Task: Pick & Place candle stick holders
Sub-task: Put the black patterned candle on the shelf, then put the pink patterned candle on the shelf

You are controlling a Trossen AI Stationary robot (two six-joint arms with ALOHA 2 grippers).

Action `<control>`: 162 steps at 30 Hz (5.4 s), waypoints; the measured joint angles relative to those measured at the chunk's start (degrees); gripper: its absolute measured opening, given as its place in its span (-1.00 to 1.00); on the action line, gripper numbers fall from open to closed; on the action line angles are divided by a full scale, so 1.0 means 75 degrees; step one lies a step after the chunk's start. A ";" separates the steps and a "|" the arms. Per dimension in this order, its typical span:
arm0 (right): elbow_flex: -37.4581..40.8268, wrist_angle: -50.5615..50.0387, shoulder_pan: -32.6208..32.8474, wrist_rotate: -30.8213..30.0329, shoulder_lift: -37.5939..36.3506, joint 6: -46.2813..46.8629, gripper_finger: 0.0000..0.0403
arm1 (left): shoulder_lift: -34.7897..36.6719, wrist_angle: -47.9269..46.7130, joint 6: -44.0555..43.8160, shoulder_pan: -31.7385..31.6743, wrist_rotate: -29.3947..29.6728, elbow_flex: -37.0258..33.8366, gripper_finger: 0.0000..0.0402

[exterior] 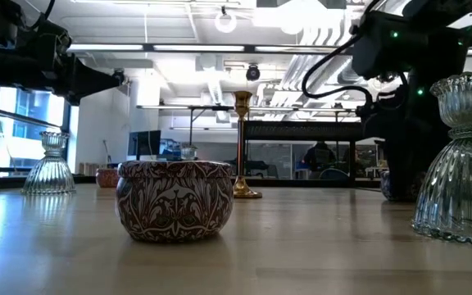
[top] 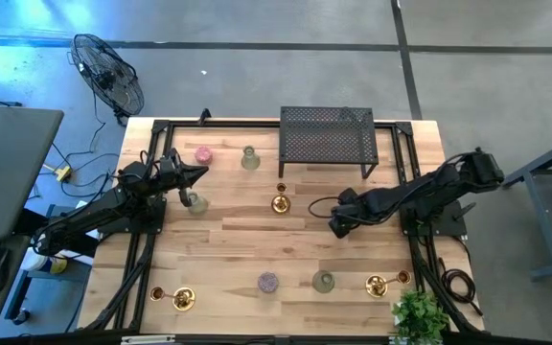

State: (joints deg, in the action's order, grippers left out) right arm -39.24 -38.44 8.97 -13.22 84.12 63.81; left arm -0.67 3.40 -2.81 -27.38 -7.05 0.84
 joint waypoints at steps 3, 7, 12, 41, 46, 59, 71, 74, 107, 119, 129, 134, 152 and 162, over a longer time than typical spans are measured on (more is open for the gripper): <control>-0.0107 0.0019 0.0000 0.0174 -0.0199 -0.0025 0.43 | 0.0000 -0.0003 0.0000 0.0003 0.0000 0.0000 -1.00; -0.0812 -0.0012 0.0000 0.0616 -0.0444 -0.0423 0.42 | 0.0000 -0.0003 0.0000 0.0002 0.0009 0.0000 -1.00; -0.2818 -0.0902 -0.0072 0.1022 -0.0488 -0.1369 0.41 | 0.0000 0.0006 0.0013 0.0000 0.0020 0.0000 -1.00; -0.9897 -0.4662 -0.6718 0.1045 0.3843 -0.7944 0.41 | -0.0003 -0.0289 0.0058 0.0001 0.0001 0.0000 -1.00; -0.9900 -0.4542 -0.6865 0.1033 0.3952 -0.7978 0.41 | -0.0002 -0.0286 0.0000 0.0000 -0.0003 0.0000 -1.00; -0.9906 -0.4440 -0.7188 0.1141 0.4219 -0.8112 0.41 | 0.0000 -0.0288 -0.0003 0.0000 -0.0003 0.0000 -1.00; -0.9905 -0.4441 -0.7291 0.1043 0.4342 -0.8199 0.42 | 0.0000 -0.0286 -0.0006 0.0000 -0.0003 0.0000 -1.00; -0.9903 -0.4468 -0.7306 0.1019 0.4342 -0.8199 0.43 | 0.0000 -0.0286 -0.0060 0.0002 -0.0003 0.0000 -1.00; -0.9903 -0.4502 -0.7087 0.0835 0.4459 -0.8530 0.65 | -0.0001 -0.0286 -0.0068 0.0001 -0.0009 0.0000 -1.00; -0.9903 -0.4497 -0.7090 0.1375 0.3993 -0.8597 0.65 | 0.0000 -0.0286 -0.0068 0.0002 -0.0006 0.0000 -1.00; -0.9903 -0.4543 -0.6715 0.0548 0.2821 -0.8777 0.35 | 0.0000 -0.0286 -0.0070 0.0000 -0.0003 0.0000 -1.00; -0.9149 -0.3854 -0.6106 0.0148 0.1709 -0.8734 -0.07 | -0.0001 -0.0286 -0.0112 0.0001 -0.0003 0.0000 -1.00; -0.0390 0.7459 -0.3447 0.1018 -0.2301 -0.8541 -0.79 | -0.0263 -0.0172 -0.0489 0.0003 -0.0682 0.0000 -1.00; 0.0542 0.8937 -0.3235 0.1161 -0.2259 -0.8682 -0.96 | -0.1217 0.0301 -0.0463 0.0003 -0.0552 0.0000 -1.00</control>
State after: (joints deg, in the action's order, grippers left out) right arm -35.18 28.59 -15.29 -4.51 67.18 -1.30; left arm -9.80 5.65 -6.28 -27.35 -11.19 0.84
